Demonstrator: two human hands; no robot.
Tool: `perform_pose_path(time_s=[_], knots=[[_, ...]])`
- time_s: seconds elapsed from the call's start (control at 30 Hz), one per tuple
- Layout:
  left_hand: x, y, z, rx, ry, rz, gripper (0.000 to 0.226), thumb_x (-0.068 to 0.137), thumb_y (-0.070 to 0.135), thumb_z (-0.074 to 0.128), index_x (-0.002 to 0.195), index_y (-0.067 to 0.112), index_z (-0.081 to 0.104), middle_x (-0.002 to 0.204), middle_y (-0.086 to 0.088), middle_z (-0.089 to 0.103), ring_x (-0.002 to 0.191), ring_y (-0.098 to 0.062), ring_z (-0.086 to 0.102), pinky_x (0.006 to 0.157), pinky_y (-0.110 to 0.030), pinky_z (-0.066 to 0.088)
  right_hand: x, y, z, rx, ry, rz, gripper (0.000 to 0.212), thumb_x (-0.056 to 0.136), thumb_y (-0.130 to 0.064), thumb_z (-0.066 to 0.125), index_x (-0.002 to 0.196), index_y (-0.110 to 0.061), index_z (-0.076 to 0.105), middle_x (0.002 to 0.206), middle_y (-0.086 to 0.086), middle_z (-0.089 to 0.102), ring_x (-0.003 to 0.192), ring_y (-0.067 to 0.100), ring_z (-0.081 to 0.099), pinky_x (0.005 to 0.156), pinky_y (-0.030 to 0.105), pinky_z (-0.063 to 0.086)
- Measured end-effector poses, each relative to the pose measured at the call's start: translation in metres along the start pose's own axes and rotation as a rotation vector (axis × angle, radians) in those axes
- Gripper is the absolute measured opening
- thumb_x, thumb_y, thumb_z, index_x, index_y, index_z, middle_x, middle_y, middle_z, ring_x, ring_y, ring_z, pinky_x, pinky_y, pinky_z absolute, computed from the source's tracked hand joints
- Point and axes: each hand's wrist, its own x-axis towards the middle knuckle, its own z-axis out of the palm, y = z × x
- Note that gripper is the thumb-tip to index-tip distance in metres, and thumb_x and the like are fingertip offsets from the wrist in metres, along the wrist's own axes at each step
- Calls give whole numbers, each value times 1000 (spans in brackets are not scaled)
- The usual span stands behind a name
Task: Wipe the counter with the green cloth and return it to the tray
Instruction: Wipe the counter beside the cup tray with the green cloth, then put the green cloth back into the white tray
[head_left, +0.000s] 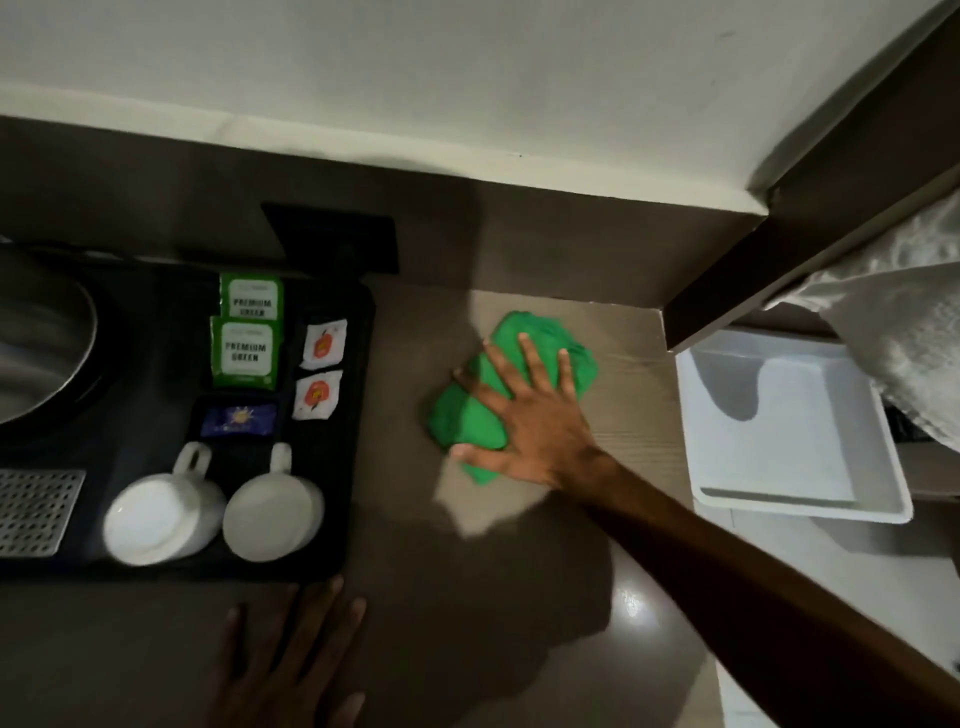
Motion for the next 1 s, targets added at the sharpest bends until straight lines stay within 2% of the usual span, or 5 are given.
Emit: perform_pose_path(time_s=[0.27, 0.43, 0.67, 0.9, 1.0], knots=[[-5, 14, 12, 10, -63, -64, 69, 100, 64, 21, 155, 28, 40, 169, -2, 31, 133, -36, 44, 105, -59, 30, -6, 10, -8, 18, -65, 40, 94, 73, -96, 28, 153, -52, 7, 169, -5, 0, 153, 38, -9, 113, 76, -2], [65, 56, -28, -107, 191, 10, 63, 99, 47, 37, 157, 23, 42, 166, -4, 39, 136, -27, 45, 93, -51, 44, 11, 49, -14, 188, -54, 429, 93, 72, -97, 21, 153, -54, 5, 169, -6, -4, 153, 40, -13, 112, 76, -8], [161, 27, -58, 47, 259, -33, 66, 96, 39, 41, 158, 19, 39, 165, -14, 39, 150, -39, 35, 113, -60, 21, -25, -11, -1, 75, -27, 138, 86, 79, -90, 23, 154, -51, 10, 170, -3, 3, 152, 44, -7, 111, 78, -1], [180, 16, -44, 79, 266, -28, 65, 97, 40, 38, 158, 18, 39, 164, -15, 39, 152, -40, 31, 119, -61, 16, 1, 45, -10, 252, -25, 677, 96, 73, -96, 19, 155, -48, 8, 169, 1, -5, 151, 45, -13, 109, 79, -7], [182, 21, -40, 49, 349, -33, 63, 95, 34, 41, 154, 15, 45, 160, -17, 45, 149, -41, 37, 116, -61, 24, -1, -7, -4, 223, 53, 404, 91, 76, -91, 29, 154, -44, 23, 168, 3, 12, 152, 45, -6, 111, 78, -6]])
